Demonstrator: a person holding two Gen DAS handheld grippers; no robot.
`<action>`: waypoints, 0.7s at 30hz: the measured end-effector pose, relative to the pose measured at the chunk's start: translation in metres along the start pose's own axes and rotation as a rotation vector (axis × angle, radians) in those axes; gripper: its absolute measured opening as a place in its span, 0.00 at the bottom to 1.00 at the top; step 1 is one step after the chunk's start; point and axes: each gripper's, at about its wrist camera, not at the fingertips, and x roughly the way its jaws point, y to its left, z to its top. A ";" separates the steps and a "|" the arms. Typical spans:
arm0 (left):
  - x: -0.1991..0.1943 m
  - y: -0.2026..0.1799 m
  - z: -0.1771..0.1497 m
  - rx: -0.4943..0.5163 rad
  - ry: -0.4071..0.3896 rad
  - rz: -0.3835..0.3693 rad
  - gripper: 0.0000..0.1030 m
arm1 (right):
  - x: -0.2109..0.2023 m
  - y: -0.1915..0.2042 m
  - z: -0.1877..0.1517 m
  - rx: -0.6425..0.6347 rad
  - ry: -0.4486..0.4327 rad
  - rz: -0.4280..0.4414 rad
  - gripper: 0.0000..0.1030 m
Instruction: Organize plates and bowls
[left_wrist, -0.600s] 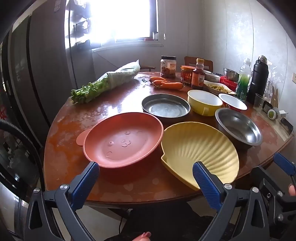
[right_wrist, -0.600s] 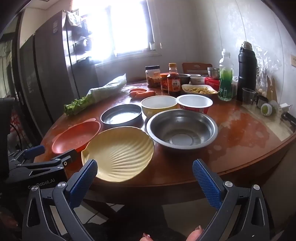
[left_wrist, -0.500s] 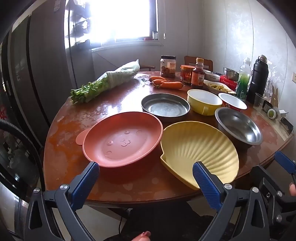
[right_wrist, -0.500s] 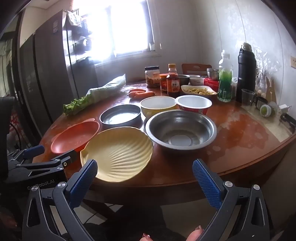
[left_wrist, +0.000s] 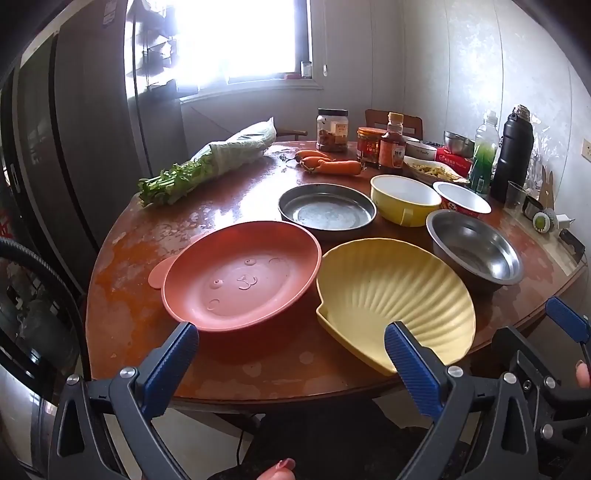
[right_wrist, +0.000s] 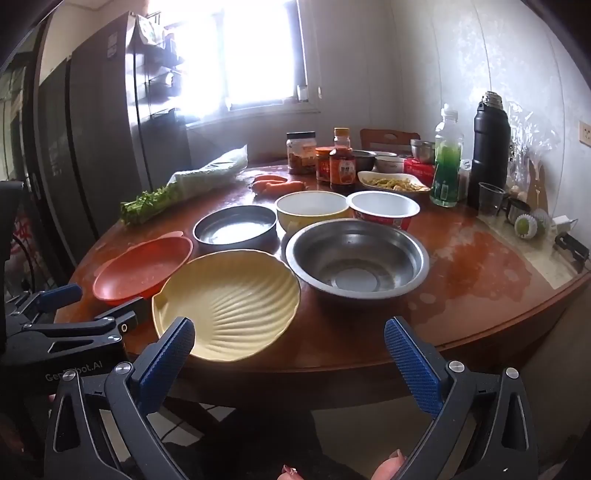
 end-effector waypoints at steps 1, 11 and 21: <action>-0.001 0.000 0.001 0.001 0.000 -0.002 0.99 | 0.000 0.000 0.000 -0.004 0.001 -0.003 1.00; -0.002 0.000 0.002 0.001 -0.006 -0.008 0.99 | 0.002 -0.005 0.000 0.014 0.001 -0.012 1.00; -0.004 0.001 0.002 -0.004 -0.012 -0.006 0.99 | 0.002 -0.006 -0.002 0.012 -0.002 -0.014 1.00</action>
